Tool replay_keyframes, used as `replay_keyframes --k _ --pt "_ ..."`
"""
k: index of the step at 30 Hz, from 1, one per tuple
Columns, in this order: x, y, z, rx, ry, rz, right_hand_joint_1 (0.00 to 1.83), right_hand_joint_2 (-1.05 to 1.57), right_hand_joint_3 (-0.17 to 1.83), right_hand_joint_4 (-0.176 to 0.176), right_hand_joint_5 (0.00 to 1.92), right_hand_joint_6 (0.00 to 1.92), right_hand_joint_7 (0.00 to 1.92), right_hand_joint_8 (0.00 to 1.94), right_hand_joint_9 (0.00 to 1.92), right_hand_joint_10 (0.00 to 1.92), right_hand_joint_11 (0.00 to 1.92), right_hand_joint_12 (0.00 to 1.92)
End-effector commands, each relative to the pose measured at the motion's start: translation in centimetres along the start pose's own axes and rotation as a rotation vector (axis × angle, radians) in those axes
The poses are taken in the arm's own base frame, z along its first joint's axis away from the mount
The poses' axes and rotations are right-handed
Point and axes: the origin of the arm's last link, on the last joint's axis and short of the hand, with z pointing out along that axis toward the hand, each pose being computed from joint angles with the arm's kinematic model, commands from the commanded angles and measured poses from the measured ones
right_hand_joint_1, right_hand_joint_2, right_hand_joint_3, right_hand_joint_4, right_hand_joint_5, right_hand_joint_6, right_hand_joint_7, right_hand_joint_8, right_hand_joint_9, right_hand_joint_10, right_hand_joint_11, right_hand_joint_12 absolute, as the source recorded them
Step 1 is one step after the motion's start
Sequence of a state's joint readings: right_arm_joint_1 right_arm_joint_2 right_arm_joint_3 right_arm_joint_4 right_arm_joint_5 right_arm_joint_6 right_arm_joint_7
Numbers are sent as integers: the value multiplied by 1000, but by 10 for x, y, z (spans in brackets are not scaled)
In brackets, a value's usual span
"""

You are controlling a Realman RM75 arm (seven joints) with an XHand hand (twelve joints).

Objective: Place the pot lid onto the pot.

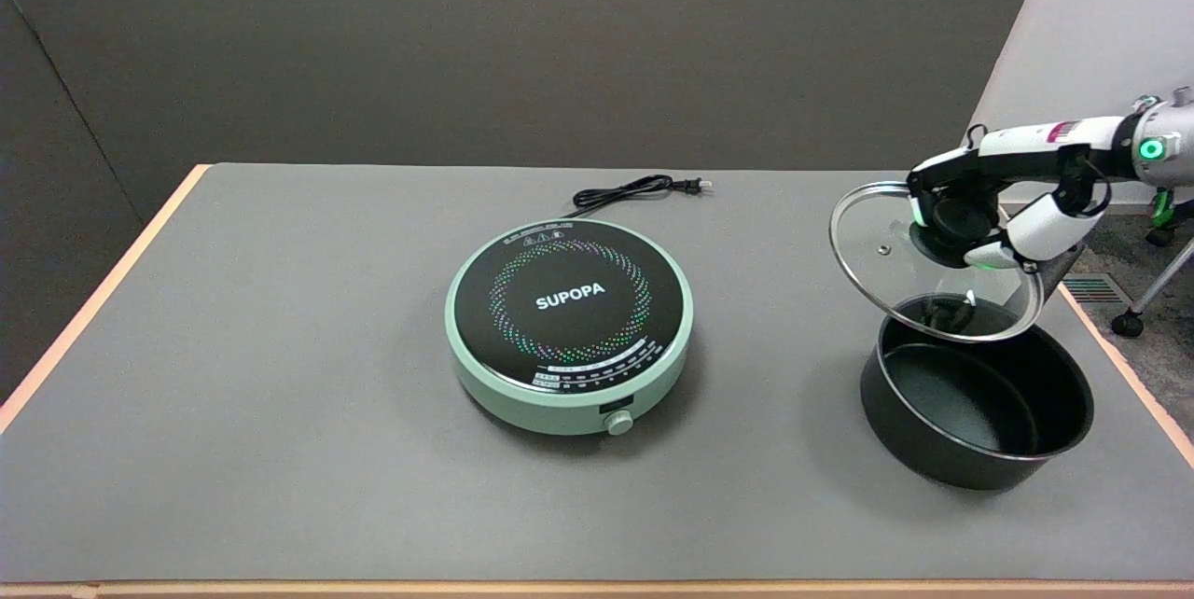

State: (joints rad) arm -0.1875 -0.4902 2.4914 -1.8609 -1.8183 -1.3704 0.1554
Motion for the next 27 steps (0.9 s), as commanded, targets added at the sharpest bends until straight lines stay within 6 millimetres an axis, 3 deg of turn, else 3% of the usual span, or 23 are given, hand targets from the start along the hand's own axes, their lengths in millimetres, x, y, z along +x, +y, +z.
replay_keyframes --k 1,7,11,27 --pt "0 -9 26 -63 -55 -97 1295 996 668 176 366 1728 649 1720 462 1921 97 1770" --pt "1 12 7 -116 -17 -47 1296 993 673 176 366 1732 650 1720 463 1921 115 1762" --pt "-2 35 -17 -170 35 24 1297 990 676 176 367 1733 653 1718 468 1921 122 1762" --pt "-25 55 -13 -277 -45 13 1301 975 694 176 376 1728 666 1707 489 1921 164 1756"
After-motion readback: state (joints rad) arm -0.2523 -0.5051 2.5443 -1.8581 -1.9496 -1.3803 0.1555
